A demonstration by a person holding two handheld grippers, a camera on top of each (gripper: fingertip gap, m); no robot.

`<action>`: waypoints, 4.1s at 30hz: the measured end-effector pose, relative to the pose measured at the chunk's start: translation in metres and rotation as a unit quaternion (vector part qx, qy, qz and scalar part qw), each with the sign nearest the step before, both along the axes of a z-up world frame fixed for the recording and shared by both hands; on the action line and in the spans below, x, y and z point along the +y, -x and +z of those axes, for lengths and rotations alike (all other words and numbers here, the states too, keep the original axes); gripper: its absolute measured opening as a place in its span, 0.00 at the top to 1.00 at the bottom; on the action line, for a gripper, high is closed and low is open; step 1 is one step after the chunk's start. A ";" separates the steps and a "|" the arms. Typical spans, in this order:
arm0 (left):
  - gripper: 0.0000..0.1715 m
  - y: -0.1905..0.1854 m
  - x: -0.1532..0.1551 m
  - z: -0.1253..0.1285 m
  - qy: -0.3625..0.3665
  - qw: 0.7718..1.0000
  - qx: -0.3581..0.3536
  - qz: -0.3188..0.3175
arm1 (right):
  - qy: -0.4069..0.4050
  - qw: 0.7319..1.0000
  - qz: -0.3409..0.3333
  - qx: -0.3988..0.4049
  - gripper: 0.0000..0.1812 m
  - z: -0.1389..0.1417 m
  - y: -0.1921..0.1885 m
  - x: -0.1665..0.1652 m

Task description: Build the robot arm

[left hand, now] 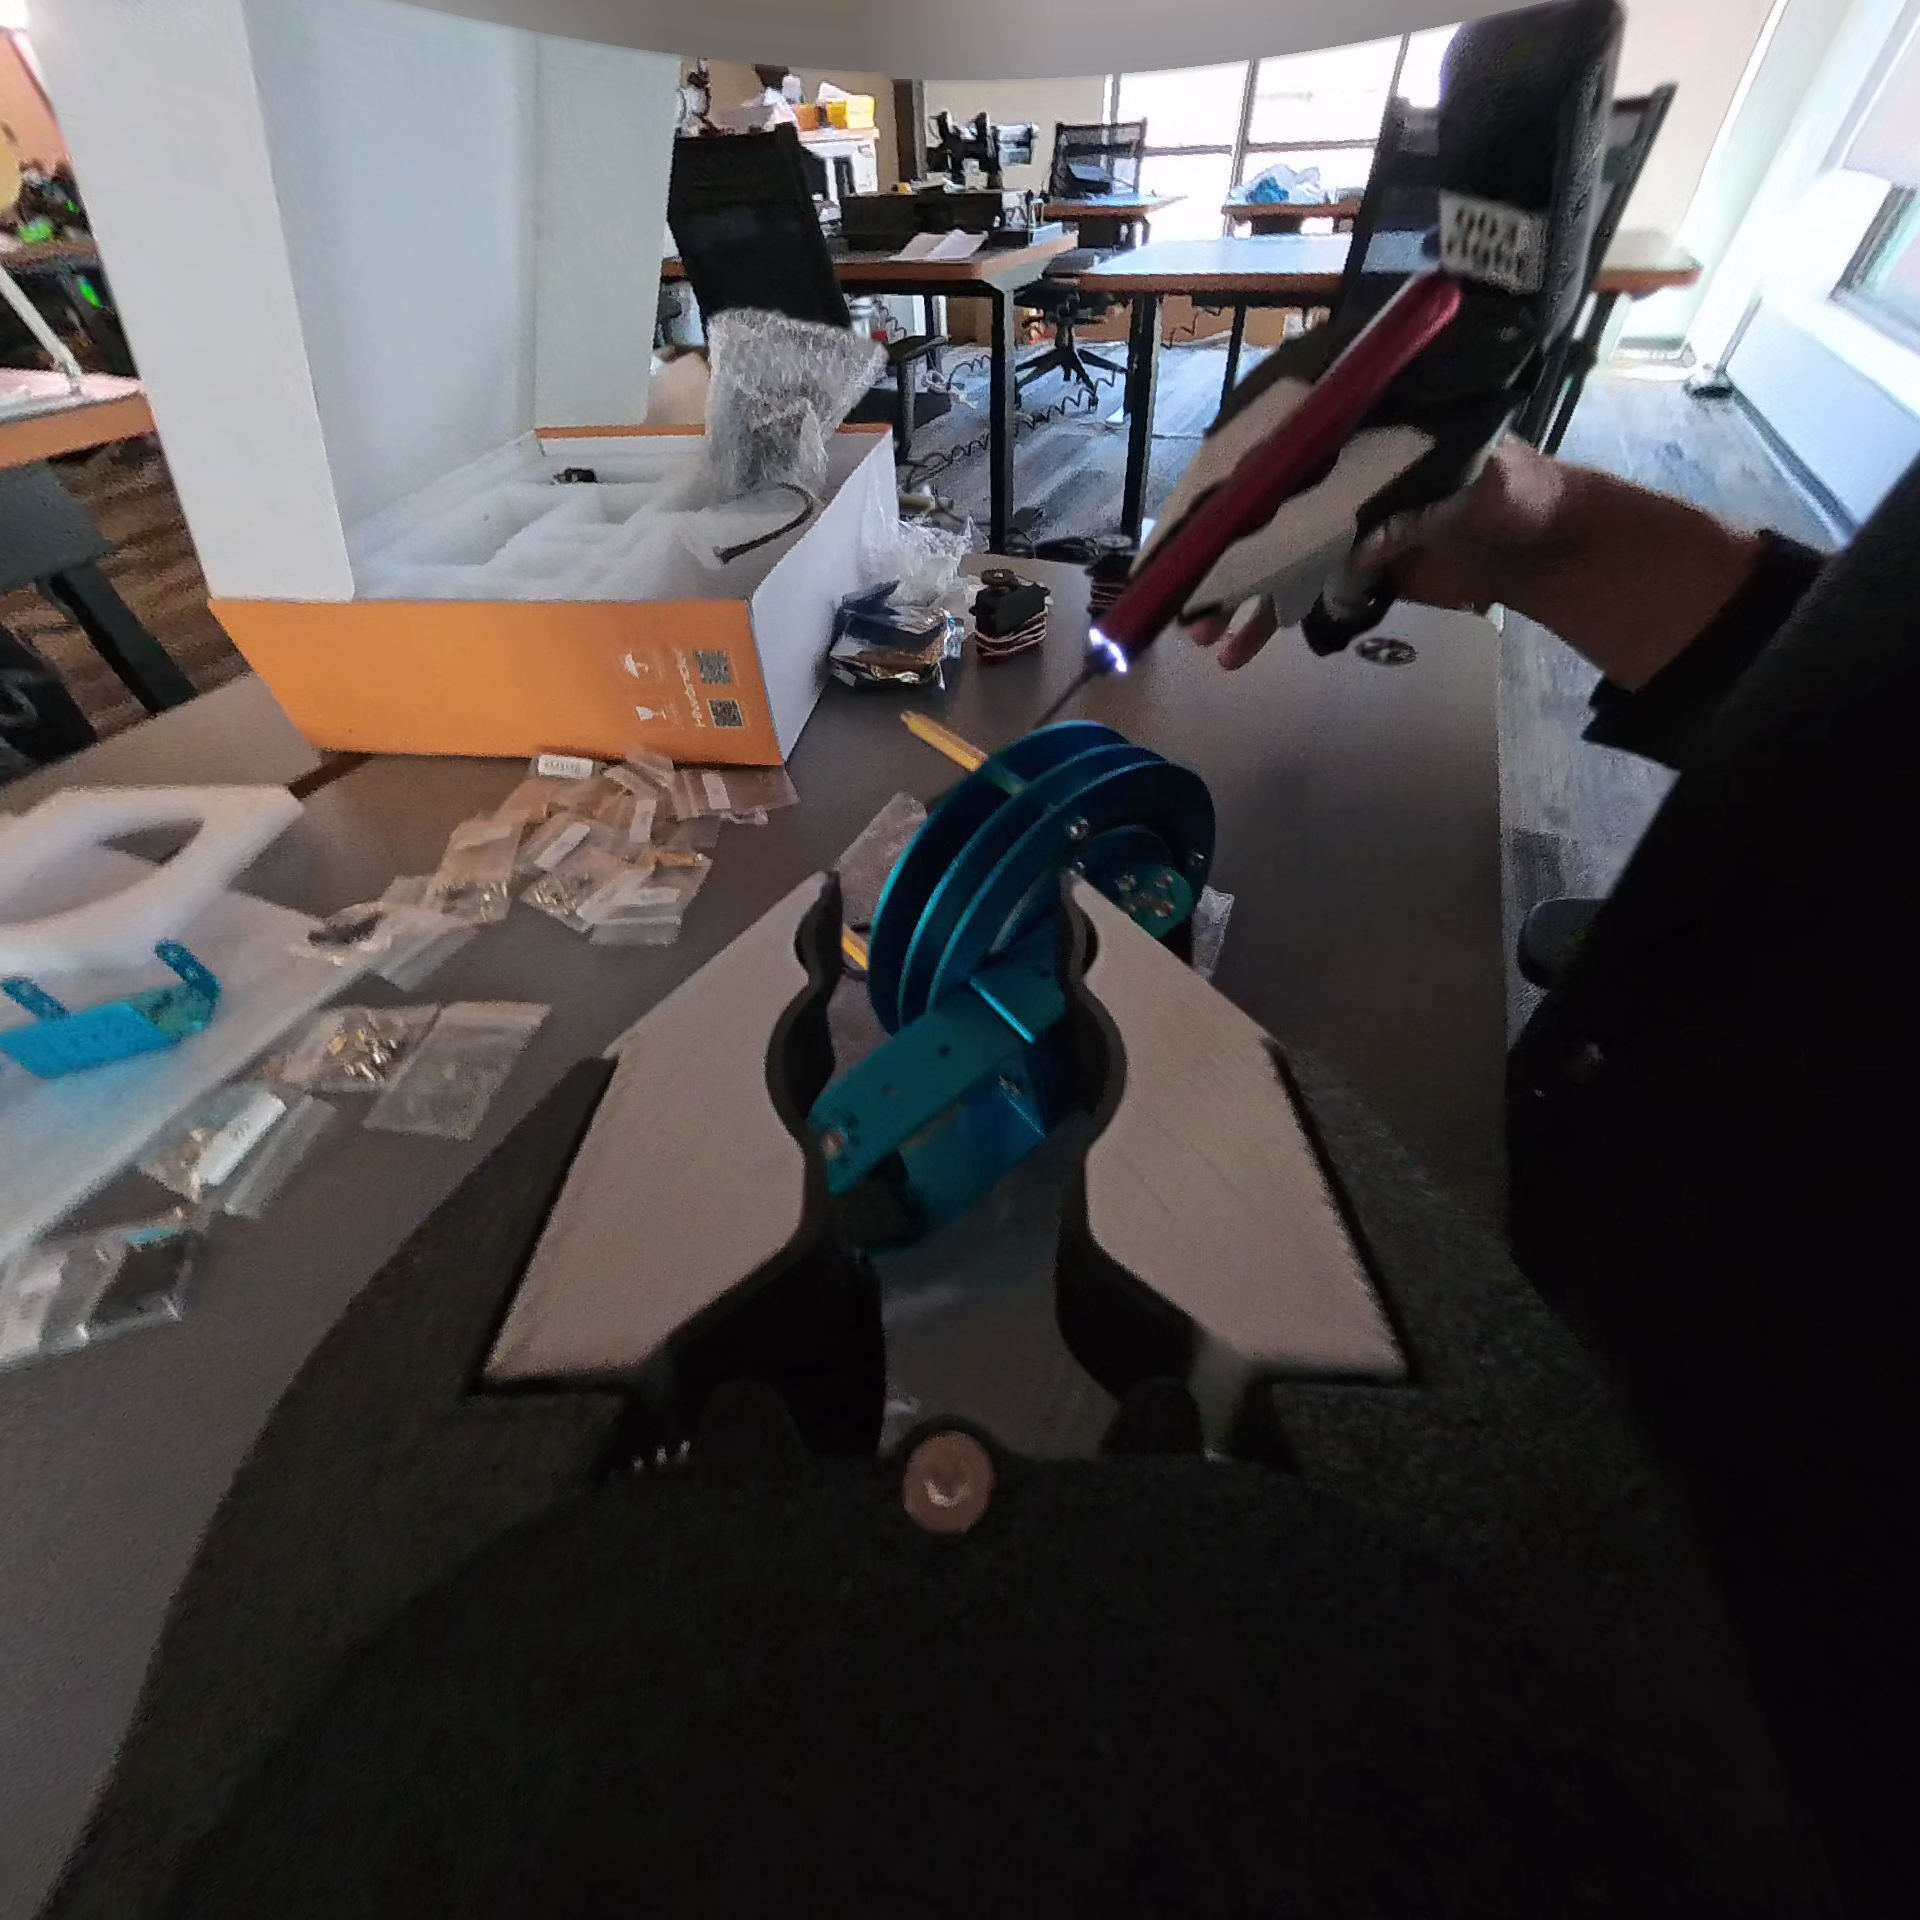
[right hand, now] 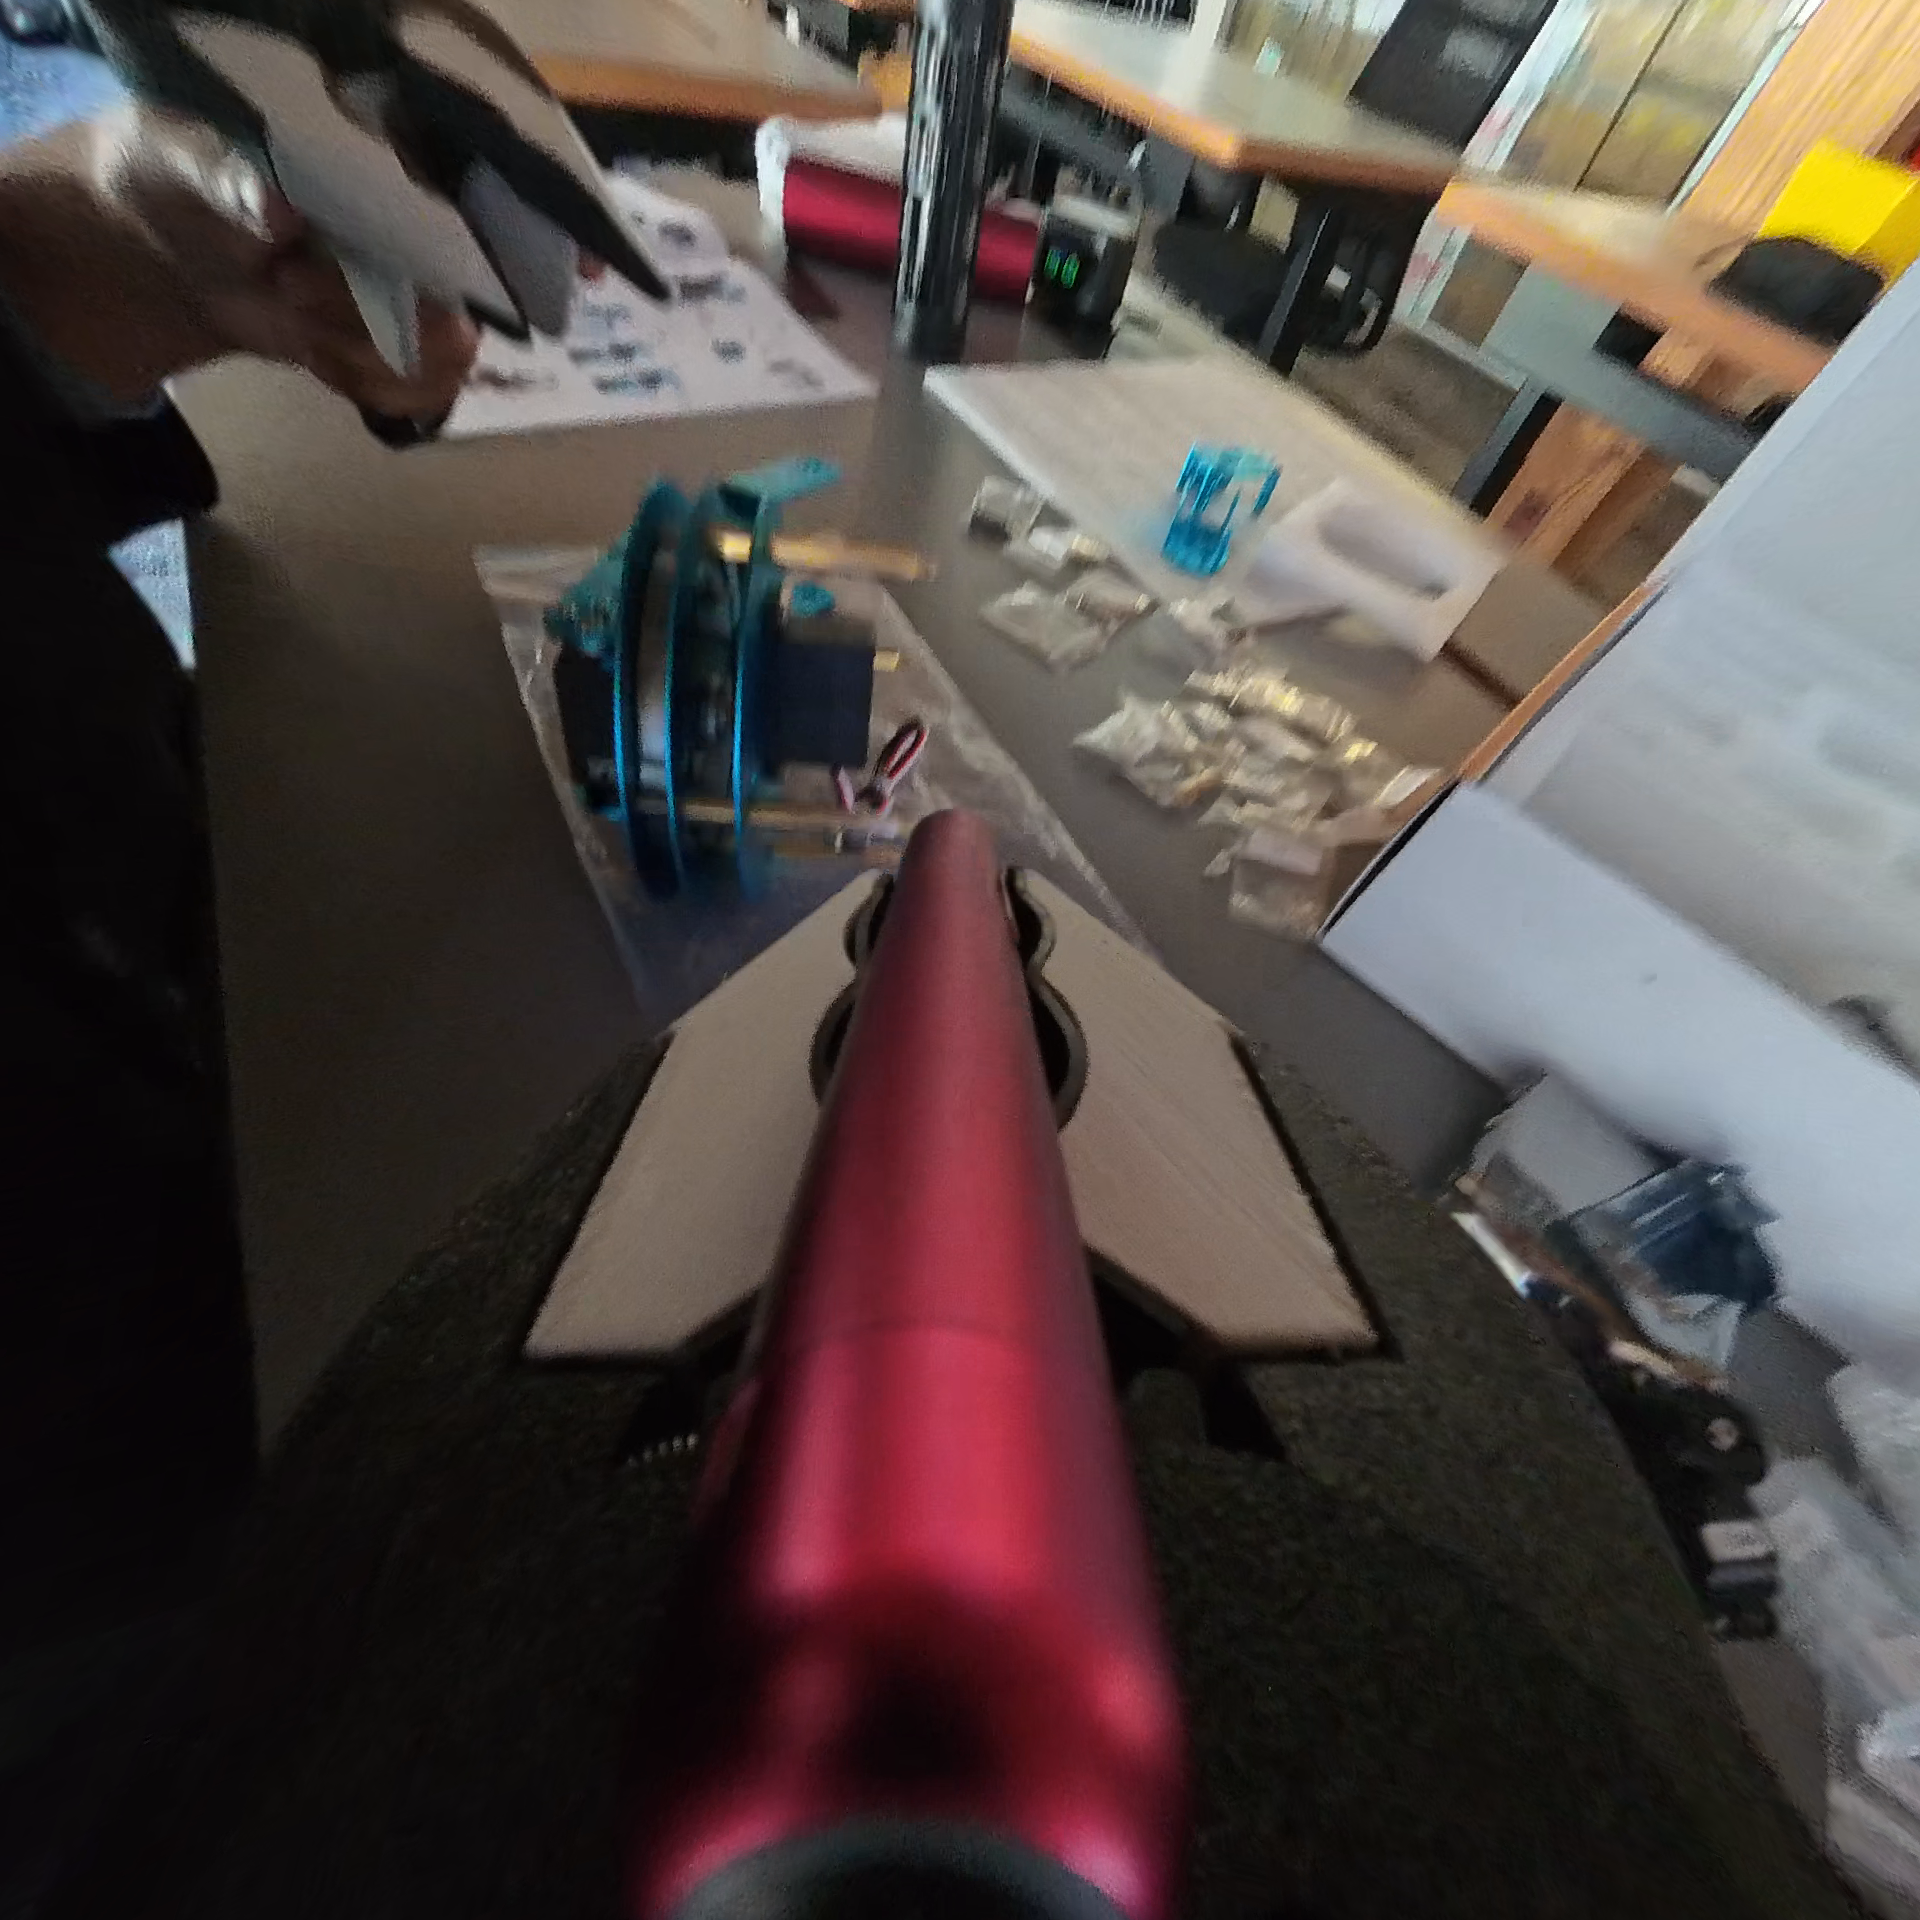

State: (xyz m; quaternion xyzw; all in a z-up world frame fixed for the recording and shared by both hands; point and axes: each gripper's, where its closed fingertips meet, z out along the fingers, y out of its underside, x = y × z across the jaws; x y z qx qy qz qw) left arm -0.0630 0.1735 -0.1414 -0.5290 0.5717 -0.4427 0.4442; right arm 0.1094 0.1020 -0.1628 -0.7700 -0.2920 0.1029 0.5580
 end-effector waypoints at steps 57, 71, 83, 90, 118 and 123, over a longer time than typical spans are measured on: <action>1.00 -0.037 -0.002 -0.003 -0.181 0.983 0.010 0.033 | -0.051 0.989 0.134 0.028 0.88 0.060 0.112 0.031; 1.00 -0.030 -0.014 -0.010 -0.280 0.959 0.022 -0.030 | -0.010 0.978 0.179 0.109 0.88 0.050 0.112 0.025; 1.00 -0.017 -0.030 -0.010 -0.290 0.946 0.038 -0.141 | -0.012 0.965 0.200 0.167 0.87 0.045 0.120 0.014; 0.97 -0.012 -0.034 -0.003 -0.287 0.947 0.039 -0.135 | -0.040 0.965 0.182 0.185 0.88 0.048 0.126 0.006; 0.71 0.052 0.071 -0.054 0.102 0.984 0.105 -0.101 | 0.022 0.984 0.174 -0.008 0.88 0.065 0.125 0.080; 0.71 0.043 0.059 -0.062 0.132 0.988 0.085 0.011 | 0.075 0.941 0.326 -0.039 0.88 0.049 0.134 0.103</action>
